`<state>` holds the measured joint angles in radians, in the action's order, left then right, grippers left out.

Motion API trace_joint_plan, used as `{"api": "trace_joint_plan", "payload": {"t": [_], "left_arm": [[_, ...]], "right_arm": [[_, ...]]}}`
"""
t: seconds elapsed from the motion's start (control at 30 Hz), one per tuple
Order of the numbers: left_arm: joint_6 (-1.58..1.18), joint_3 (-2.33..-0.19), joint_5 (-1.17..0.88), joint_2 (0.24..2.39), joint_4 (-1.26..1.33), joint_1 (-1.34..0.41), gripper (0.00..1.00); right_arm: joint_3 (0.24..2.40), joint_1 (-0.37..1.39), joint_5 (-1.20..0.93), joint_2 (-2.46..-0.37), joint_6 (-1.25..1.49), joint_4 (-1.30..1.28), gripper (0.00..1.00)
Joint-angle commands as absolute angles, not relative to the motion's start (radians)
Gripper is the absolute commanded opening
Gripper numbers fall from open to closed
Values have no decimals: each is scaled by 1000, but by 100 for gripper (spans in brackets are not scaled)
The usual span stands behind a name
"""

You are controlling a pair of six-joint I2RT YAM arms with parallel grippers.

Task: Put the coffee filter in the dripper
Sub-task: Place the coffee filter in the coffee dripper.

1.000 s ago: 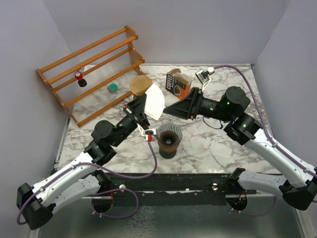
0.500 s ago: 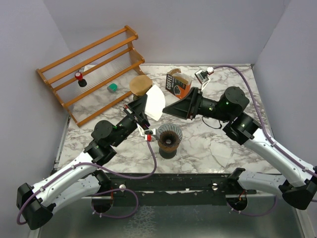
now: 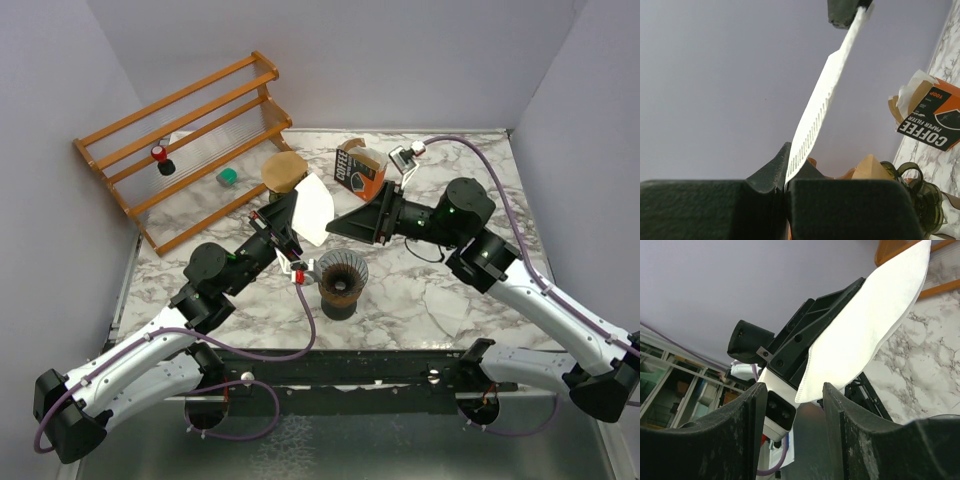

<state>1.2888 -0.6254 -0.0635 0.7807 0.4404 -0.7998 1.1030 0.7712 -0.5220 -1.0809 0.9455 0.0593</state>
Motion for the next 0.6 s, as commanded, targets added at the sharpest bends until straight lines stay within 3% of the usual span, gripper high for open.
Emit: {"api": "trace_joint_plan", "payload": {"t": [0.0, 0.57], "left_arm": [[1262, -626, -80, 776, 462, -798, 0], [1243, -633, -76, 787, 463, -797, 0]], "right_arm": [[1084, 776, -525, -1051, 938, 99, 53], [1056, 776, -523, -1032, 945, 114, 53]]}}
